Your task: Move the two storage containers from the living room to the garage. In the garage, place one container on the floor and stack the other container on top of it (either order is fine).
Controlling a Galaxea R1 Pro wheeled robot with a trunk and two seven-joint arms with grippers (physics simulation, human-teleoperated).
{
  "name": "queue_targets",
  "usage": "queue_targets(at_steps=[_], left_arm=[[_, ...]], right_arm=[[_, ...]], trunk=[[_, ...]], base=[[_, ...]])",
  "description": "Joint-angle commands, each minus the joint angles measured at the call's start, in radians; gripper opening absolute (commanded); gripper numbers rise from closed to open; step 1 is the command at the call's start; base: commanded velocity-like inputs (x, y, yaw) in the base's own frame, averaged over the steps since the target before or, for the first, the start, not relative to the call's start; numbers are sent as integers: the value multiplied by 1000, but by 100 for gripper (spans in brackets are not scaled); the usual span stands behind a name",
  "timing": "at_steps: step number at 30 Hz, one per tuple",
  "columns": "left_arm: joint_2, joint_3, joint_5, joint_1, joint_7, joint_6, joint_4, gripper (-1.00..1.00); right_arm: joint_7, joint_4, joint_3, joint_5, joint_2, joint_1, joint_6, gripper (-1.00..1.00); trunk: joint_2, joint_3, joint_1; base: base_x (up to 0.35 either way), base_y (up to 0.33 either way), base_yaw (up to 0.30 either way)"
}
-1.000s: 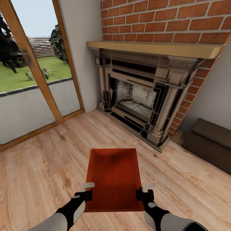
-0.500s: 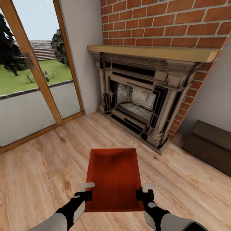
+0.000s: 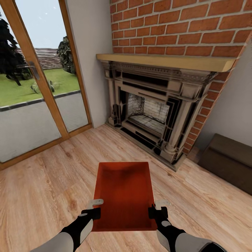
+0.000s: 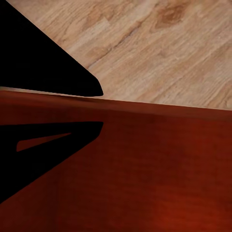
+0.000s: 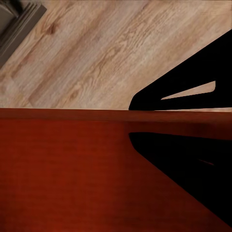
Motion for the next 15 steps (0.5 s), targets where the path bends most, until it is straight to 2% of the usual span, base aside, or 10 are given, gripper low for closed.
queue_targets(at_steps=[1, 15], left_arm=[[0, 27, -7, 0, 13, 5, -3, -100], [0, 27, -7, 0, 13, 5, -3, -100]], right_arm=[[0, -2, -48, 8, 1, -1, 1, -100], [0, -2, -48, 8, 1, -1, 1, -100]], trunk=[[-1, 1, 0], [-1, 23, 0]], base=[[0, 0, 0], [0, 0, 0]])
